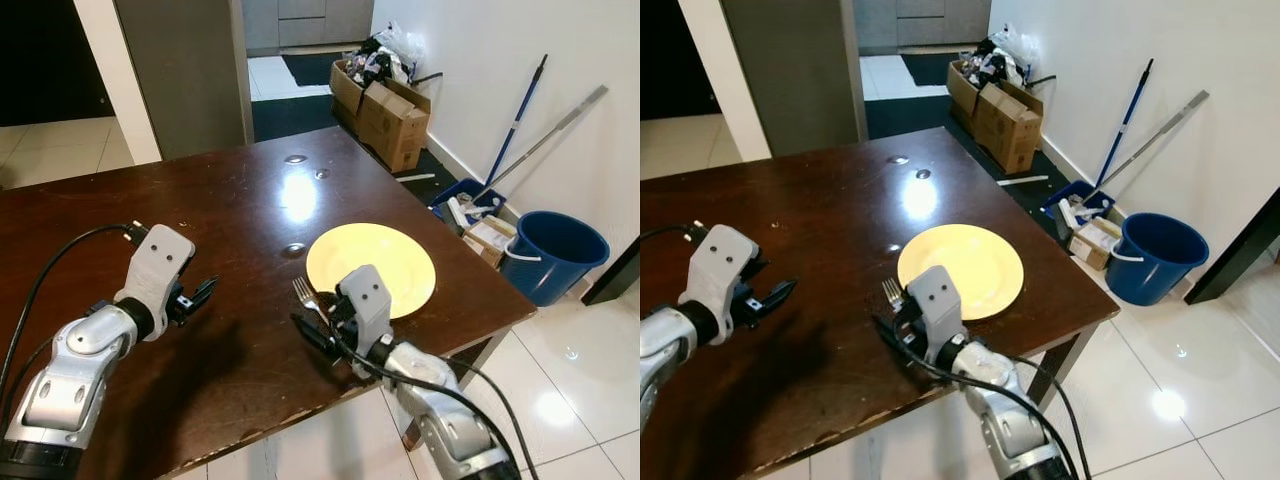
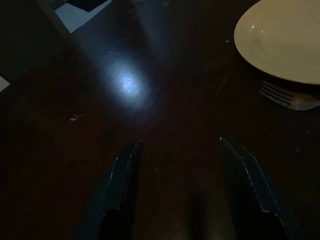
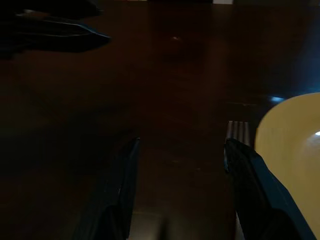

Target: Setting the table

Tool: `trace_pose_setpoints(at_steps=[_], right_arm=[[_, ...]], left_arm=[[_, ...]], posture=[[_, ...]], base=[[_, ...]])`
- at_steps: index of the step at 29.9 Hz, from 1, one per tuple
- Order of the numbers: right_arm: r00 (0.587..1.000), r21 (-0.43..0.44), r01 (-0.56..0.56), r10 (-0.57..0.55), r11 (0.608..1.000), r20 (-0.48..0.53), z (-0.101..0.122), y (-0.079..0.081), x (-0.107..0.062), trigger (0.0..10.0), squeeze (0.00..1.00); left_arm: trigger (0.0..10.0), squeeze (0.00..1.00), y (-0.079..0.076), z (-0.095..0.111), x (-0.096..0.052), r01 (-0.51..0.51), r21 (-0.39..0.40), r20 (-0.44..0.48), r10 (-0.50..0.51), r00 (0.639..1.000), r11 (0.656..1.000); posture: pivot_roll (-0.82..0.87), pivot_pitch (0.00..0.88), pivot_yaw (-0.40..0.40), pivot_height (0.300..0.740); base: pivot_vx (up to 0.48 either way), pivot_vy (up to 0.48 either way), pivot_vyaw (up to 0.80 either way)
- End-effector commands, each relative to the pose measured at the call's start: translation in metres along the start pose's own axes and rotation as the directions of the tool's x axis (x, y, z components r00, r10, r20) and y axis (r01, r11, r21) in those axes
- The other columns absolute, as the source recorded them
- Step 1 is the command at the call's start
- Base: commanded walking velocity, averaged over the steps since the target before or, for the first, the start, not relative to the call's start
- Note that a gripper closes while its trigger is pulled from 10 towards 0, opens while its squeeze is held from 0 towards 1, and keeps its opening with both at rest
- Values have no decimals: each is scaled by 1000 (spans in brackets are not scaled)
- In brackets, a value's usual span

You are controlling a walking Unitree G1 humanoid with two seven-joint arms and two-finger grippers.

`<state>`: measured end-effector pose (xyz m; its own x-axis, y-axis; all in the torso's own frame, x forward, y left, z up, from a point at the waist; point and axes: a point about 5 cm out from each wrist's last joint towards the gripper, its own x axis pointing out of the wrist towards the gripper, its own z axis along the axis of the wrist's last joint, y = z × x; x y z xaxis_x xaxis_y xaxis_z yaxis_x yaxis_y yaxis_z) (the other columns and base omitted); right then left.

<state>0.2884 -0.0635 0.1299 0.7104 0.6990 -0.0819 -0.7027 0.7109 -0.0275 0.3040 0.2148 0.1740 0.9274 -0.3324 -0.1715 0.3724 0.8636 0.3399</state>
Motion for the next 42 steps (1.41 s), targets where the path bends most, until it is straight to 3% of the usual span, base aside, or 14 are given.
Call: trace_pose_setpoints(at_steps=[1,8,16,21,29,37,41,42], right_arm=[[998,48,-13,16,999,-53,-12,4,-3,10000,0],[989,93,-8,22,996,-149,-33,0,-2,10000,0],[981,65,-33,45,997,-187,-36,-5,14,10000,0],[978,7,12,-11,1000,-211,-34,-16,22,10000,0],[966,-18,91,-93,996,-239,-39,-30,21,10000,0],[968,67,108,-90,992,-236,-44,-33,22,10000,0],[957,115,54,-19,992,-288,-54,-27,23,10000,0],[950,112,41,-4,993,-311,-57,-26,23,7373,0]], left_arm=[[10000,0,-2,-1,-2,16,4,-14,-16,1000,1000],[10000,0,-3,4,-1,36,12,-7,-35,999,999],[10000,0,-1,14,-1,45,25,12,-45,999,999],[10000,0,-1,15,-5,53,32,7,-54,999,998],[10000,0,-3,14,-7,67,33,-6,-67,998,997],[10000,0,-4,15,-7,74,36,-12,-74,997,997],[10000,0,-5,17,-6,78,38,-11,-77,997,996],[10000,0,-5,17,-6,77,37,-10,-76,997,996]], posture=[[53,15,91,740],[60,23,103,740],[97,50,109,740],[111,71,113,740],[115,84,122,740],[117,81,131,740],[120,77,131,740],[120,77,131,740]], base=[[0,0,0],[0,0,0],[0,0,0],[0,0,0],[0,0,0],[0,0,0],[0,0,0],[0,0,0]])
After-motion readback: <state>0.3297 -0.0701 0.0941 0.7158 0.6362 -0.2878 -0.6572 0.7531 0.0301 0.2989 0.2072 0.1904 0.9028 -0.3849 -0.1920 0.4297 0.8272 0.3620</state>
